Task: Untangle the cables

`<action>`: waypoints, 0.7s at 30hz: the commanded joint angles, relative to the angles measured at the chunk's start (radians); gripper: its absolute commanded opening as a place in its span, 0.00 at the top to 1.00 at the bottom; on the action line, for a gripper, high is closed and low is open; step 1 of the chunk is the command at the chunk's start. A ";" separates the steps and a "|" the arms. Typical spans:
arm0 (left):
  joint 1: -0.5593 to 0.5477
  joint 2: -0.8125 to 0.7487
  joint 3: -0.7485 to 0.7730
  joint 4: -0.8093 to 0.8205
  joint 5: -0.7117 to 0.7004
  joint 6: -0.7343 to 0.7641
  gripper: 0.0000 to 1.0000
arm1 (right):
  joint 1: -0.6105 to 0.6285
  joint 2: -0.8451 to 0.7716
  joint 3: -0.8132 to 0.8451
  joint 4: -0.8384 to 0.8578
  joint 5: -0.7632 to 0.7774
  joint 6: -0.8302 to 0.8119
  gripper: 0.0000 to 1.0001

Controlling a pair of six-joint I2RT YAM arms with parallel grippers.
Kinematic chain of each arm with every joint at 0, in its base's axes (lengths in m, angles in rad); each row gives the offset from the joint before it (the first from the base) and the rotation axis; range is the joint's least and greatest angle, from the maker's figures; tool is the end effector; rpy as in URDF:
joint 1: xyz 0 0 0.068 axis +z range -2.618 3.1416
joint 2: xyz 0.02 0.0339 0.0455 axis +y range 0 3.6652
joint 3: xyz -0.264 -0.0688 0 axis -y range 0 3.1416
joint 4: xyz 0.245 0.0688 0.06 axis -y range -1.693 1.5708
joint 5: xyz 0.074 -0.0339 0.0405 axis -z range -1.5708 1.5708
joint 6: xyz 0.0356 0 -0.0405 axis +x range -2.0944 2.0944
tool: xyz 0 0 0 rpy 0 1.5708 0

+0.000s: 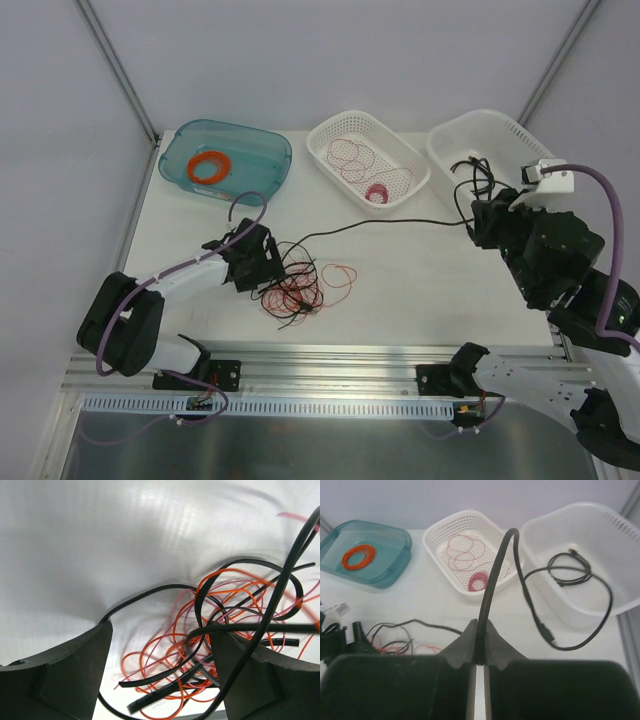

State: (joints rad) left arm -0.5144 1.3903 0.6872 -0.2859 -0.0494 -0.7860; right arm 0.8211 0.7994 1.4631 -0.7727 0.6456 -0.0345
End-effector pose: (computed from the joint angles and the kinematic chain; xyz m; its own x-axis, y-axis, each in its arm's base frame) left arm 0.2259 -0.1257 0.1690 -0.8450 -0.3342 -0.4175 -0.1841 0.9148 -0.3597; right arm 0.0796 0.0541 0.4898 -0.0680 -0.1134 -0.9912 -0.1795 0.9787 -0.0997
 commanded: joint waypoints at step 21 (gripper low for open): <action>0.120 -0.145 0.049 -0.191 0.048 0.235 0.13 | -0.203 -0.052 -0.650 0.036 -0.080 0.314 0.86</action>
State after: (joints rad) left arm -0.4038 1.2724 0.7044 -0.4545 -0.0532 -0.5991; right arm 0.6380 0.7422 0.8528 -0.8341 0.6312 0.1867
